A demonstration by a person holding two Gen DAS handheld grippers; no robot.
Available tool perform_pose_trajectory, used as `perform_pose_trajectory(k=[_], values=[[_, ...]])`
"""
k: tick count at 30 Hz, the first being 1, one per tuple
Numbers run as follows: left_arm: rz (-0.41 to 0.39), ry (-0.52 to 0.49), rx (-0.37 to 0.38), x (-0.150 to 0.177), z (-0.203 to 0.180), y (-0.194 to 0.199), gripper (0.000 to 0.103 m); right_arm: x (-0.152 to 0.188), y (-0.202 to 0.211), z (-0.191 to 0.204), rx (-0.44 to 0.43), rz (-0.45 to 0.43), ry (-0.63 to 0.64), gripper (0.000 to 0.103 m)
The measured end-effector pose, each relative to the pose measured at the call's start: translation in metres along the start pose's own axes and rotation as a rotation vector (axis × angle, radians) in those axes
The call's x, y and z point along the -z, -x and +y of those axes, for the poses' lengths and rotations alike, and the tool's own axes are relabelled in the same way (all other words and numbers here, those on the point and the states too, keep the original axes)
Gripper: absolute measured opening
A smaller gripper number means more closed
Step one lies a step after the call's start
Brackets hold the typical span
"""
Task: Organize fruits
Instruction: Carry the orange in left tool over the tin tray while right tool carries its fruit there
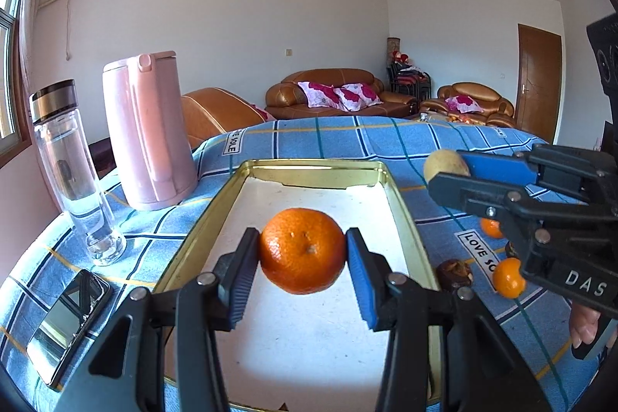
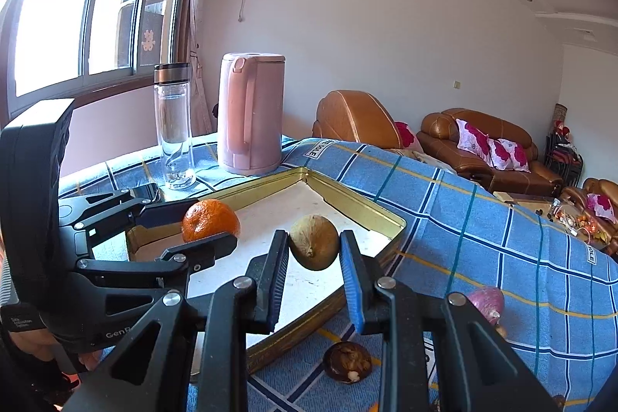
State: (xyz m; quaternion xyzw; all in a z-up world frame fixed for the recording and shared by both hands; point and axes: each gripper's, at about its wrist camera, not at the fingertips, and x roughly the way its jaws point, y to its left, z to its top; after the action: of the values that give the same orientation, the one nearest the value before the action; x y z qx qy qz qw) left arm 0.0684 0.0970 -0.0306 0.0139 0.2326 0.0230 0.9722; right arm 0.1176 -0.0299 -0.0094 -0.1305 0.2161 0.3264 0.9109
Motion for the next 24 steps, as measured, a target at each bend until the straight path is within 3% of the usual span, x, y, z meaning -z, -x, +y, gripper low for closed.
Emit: perform_pose_trajectory(k=[24], values=[[0.165, 0.035, -0.017, 0.008, 0.031, -0.035, 0.047, 0.016, -0.061, 0.031, -0.05, 0.158, 0.011, 0.029]])
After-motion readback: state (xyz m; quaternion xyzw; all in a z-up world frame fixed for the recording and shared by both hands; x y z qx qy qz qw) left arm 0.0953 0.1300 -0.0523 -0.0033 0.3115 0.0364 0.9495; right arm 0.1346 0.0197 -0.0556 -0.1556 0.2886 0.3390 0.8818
